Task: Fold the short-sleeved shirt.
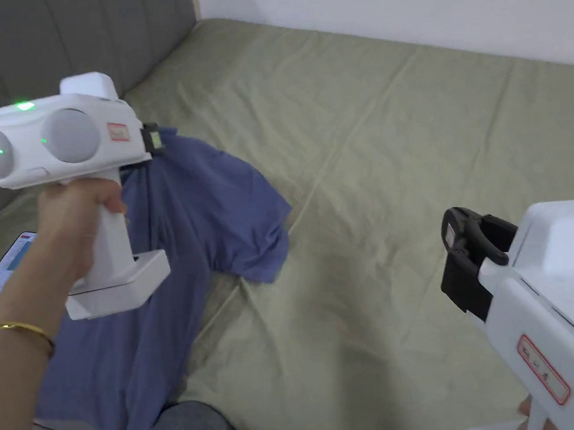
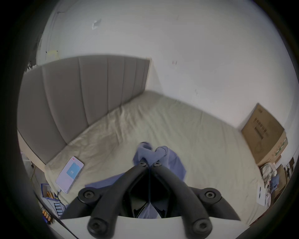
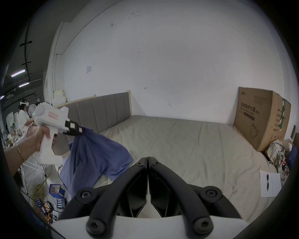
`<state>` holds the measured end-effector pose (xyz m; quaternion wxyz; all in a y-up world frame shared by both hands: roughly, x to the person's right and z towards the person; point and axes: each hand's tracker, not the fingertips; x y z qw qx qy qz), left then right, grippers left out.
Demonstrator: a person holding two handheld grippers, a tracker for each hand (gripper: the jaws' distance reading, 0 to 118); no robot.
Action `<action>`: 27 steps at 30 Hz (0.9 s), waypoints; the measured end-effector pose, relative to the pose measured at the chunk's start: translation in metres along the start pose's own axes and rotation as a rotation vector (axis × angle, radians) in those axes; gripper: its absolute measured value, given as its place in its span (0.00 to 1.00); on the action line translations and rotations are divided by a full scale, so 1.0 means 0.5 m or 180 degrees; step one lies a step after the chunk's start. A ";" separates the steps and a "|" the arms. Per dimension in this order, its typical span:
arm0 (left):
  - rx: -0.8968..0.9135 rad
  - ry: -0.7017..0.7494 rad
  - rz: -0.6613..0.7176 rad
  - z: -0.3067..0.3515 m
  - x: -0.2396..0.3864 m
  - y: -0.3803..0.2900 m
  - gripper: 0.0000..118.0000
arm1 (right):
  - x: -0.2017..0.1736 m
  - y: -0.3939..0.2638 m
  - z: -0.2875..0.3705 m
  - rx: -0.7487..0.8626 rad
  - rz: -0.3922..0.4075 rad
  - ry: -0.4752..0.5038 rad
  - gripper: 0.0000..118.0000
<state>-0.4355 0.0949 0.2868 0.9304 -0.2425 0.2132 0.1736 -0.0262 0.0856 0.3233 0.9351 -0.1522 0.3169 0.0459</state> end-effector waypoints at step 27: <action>0.1090 -0.1651 -0.0665 0.422 0.584 0.338 0.00 | 0.140 0.020 0.349 0.0729 -0.0350 -0.1197 0.00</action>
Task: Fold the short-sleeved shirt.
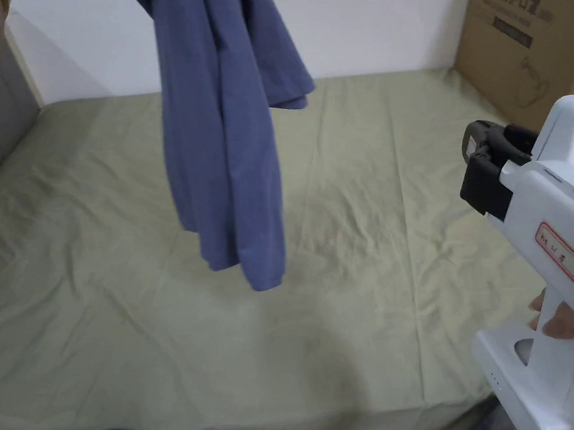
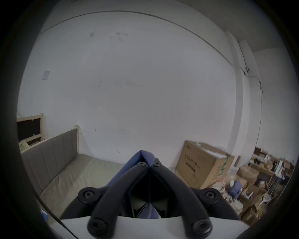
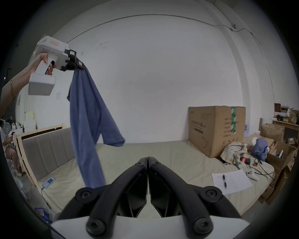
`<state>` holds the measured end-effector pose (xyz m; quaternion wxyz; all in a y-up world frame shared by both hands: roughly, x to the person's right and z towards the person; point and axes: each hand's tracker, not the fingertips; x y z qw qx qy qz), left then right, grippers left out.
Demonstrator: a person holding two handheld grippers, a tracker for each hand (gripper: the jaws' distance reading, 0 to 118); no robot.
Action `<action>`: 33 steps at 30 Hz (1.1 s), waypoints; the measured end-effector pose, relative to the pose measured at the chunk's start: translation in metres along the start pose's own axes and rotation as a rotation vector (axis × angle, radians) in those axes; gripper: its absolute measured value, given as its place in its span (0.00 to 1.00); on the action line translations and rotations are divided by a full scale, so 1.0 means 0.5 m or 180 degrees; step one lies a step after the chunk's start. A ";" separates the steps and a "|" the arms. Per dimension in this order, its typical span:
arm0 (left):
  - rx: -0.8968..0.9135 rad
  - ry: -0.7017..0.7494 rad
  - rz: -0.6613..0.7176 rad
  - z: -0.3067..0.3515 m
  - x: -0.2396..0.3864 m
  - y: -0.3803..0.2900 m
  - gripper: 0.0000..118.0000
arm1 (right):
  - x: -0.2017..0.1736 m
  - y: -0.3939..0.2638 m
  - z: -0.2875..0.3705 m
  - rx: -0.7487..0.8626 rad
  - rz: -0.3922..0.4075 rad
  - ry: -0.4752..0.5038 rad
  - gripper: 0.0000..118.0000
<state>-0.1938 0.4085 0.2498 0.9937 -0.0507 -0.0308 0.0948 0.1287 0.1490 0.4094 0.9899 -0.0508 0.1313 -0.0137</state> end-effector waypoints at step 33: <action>-0.2269 -0.0034 0.0051 -0.182 -0.044 -0.769 0.97 | 0.047 -0.126 -0.128 -0.0747 -0.0068 -0.0180 0.00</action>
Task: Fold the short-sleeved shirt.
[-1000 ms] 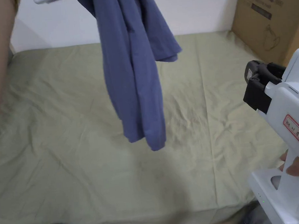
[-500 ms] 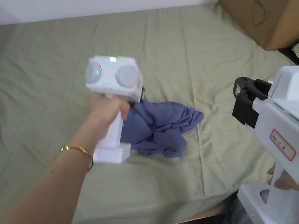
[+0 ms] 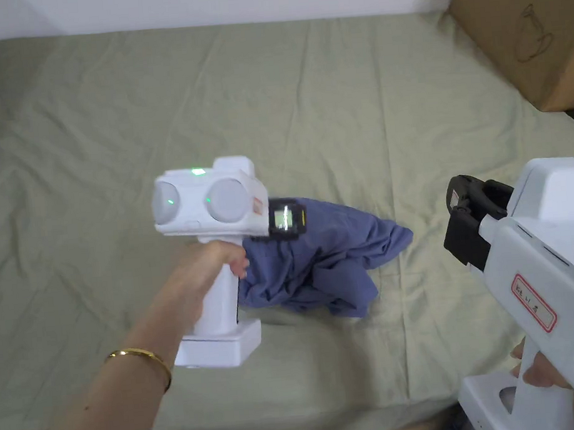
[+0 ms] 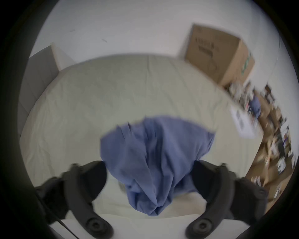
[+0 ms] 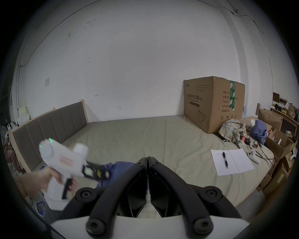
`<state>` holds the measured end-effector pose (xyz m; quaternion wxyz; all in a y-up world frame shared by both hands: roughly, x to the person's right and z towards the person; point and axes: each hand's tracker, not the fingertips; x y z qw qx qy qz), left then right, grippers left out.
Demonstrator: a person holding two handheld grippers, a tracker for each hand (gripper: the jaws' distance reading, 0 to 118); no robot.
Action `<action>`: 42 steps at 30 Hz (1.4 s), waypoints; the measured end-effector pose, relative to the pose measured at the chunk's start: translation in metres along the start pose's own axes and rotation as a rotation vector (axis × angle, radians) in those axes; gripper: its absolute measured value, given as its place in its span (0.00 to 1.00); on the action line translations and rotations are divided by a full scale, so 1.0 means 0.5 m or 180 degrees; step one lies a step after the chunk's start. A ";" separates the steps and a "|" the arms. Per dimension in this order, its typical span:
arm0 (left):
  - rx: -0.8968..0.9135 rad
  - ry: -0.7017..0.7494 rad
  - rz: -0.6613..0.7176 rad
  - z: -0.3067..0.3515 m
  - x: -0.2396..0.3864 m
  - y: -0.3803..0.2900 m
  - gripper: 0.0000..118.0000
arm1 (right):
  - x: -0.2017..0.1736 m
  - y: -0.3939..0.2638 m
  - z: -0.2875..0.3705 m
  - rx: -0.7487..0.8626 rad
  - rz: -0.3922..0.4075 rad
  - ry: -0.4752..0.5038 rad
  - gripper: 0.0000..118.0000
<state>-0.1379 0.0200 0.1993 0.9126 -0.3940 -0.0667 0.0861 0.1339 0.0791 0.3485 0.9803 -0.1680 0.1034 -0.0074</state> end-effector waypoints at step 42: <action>0.0993 0.0531 0.0032 0.165 -0.124 -0.060 0.61 | -0.073 0.007 -0.020 0.0293 0.0243 0.0149 0.00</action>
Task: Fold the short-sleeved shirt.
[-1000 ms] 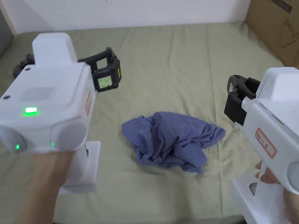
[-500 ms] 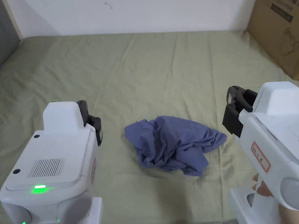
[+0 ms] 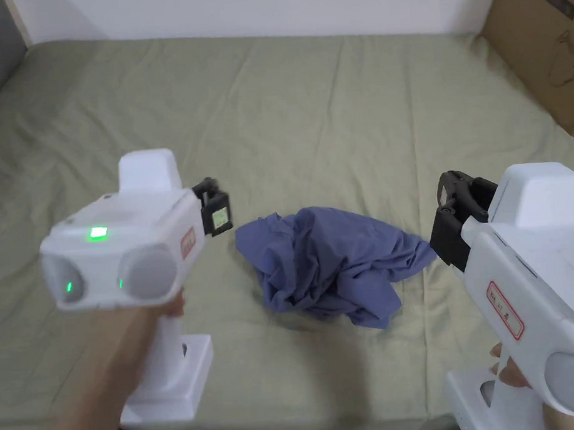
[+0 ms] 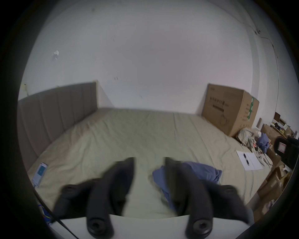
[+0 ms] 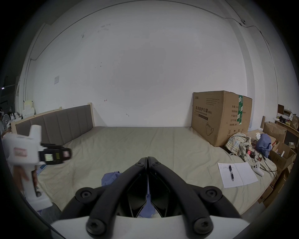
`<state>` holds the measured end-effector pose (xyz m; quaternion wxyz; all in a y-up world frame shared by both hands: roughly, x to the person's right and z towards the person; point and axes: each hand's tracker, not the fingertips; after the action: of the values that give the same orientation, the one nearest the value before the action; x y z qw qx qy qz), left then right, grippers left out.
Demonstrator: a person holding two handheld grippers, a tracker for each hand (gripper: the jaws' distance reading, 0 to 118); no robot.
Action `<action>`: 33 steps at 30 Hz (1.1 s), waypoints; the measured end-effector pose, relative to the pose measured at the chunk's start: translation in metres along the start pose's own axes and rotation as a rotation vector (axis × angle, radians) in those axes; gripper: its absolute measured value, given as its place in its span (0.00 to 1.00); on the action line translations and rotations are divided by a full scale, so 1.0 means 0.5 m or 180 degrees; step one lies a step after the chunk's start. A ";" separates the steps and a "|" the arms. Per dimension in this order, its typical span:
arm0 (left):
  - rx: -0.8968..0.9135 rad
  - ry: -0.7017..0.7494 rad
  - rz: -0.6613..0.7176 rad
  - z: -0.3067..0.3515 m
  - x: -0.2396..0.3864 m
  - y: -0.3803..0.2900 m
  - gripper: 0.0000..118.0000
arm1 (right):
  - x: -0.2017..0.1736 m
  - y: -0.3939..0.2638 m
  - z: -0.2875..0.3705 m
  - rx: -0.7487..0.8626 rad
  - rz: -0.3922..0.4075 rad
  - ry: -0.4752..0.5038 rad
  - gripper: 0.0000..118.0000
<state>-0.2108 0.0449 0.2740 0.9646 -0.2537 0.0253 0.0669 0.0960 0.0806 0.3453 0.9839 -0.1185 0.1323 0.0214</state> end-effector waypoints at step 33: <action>-0.1170 -0.0274 0.0349 -0.241 0.009 0.044 0.00 | 0.191 -0.030 -0.312 -0.1554 -0.0361 0.0107 0.84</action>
<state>-0.2115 0.0049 0.1582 0.8972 -0.4207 -0.0148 0.1337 0.1493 0.0298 0.1773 0.9234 -0.3603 0.1327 -0.0045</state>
